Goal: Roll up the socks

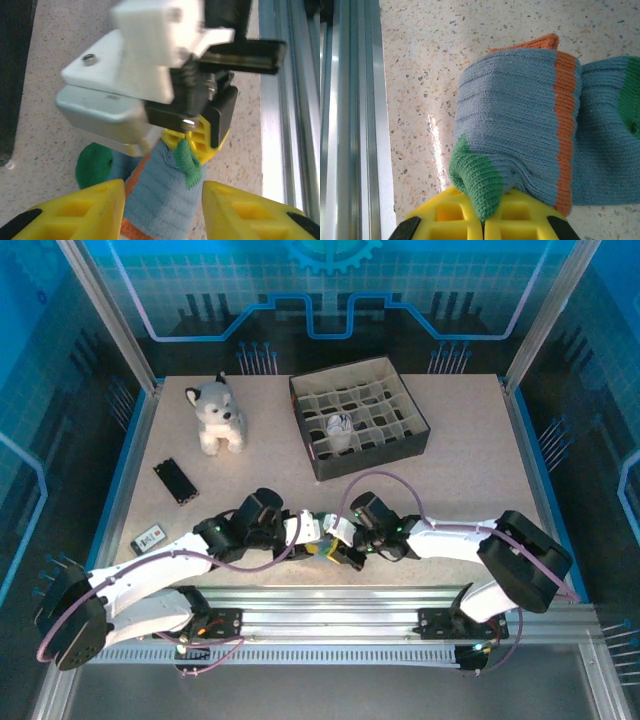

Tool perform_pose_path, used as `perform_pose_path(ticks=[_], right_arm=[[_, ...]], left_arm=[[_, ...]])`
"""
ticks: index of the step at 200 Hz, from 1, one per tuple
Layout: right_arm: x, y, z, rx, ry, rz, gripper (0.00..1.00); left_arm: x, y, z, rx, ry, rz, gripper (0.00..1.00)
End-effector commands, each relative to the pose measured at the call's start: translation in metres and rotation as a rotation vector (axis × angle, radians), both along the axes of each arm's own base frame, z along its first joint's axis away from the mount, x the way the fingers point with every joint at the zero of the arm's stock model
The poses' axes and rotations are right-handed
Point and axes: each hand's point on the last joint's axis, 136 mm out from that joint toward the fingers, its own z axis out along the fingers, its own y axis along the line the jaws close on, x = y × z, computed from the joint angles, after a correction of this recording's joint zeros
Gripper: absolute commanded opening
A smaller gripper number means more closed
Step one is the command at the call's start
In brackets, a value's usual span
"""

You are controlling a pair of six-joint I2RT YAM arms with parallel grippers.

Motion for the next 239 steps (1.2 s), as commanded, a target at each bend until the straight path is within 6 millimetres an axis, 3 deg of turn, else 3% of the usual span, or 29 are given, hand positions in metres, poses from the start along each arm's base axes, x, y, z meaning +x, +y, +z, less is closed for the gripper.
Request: perform_pose_path(ticks=[1, 58, 89, 192, 239], right_arm=[[-0.007, -0.009, -0.009, -0.072, 0.149, -0.033, 0.00], [0.000, -0.005, -0.001, -0.081, 0.329, -0.077, 0.00], [0.006, -0.004, 0.003, -0.089, 0.413, -0.106, 0.00], [0.023, -0.009, 0.005, -0.064, 0.664, -0.205, 0.00], [0.025, -0.009, 0.004, -0.064, 0.791, -0.240, 0.00]], left_arm=[[-0.003, 0.015, -0.001, 0.151, -0.173, -0.090, 0.41], [0.004, 0.014, -0.027, 0.391, -0.474, -0.217, 0.44], [0.011, 0.008, -0.040, 0.454, -0.543, -0.251, 0.48], [0.011, -0.004, -0.083, 0.496, -0.471, -0.315, 0.50], [0.020, -0.003, -0.112, 0.574, -0.413, -0.292, 0.47]])
